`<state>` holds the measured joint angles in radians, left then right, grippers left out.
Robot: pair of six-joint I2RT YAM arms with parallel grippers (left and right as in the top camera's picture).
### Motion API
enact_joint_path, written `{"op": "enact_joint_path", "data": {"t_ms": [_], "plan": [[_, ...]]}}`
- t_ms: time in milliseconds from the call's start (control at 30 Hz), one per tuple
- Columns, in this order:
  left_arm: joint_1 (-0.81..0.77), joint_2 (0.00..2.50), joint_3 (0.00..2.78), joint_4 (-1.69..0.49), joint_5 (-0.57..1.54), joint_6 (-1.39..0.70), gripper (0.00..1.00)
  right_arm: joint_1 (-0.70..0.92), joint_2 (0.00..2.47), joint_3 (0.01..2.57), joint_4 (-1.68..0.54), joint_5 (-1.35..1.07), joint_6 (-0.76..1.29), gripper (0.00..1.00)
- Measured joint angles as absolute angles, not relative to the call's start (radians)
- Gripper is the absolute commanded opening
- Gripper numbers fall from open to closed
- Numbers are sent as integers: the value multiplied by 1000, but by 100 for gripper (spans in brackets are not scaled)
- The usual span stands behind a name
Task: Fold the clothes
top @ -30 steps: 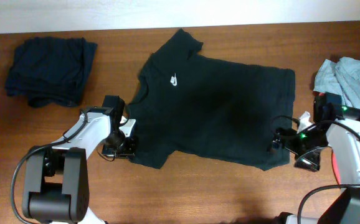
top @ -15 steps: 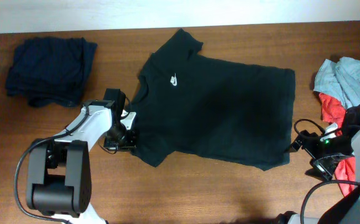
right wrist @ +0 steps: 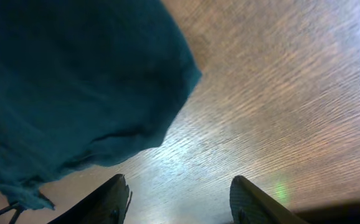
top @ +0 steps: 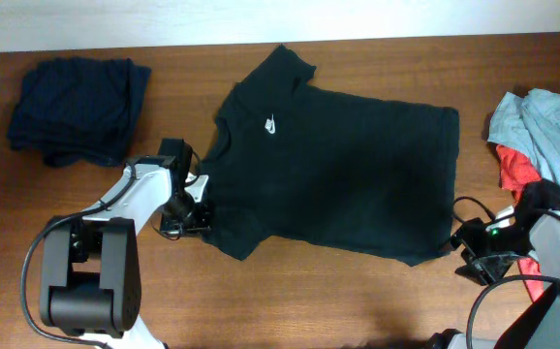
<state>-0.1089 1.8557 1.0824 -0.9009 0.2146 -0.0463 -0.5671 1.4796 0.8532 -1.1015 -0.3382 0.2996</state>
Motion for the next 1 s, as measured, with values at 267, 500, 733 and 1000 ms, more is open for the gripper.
{"op": "enact_joint_path", "data": {"t_ms": [267,500,733,1000], "plan": [[-109,1856,1083,-897,229,-47,1,-567,1479,766,-970,-338,310,59],[-109,1856,1083,-897,230,-47,1,-567,1479,705,-870,-343,305,45],[-109,1856,1083,-897,230,-49,1,-567,1479,703,-814,-351,287,45],[-109,1856,1083,-897,230,-49,1,-567,1479,702,-782,-365,258,44]]}}
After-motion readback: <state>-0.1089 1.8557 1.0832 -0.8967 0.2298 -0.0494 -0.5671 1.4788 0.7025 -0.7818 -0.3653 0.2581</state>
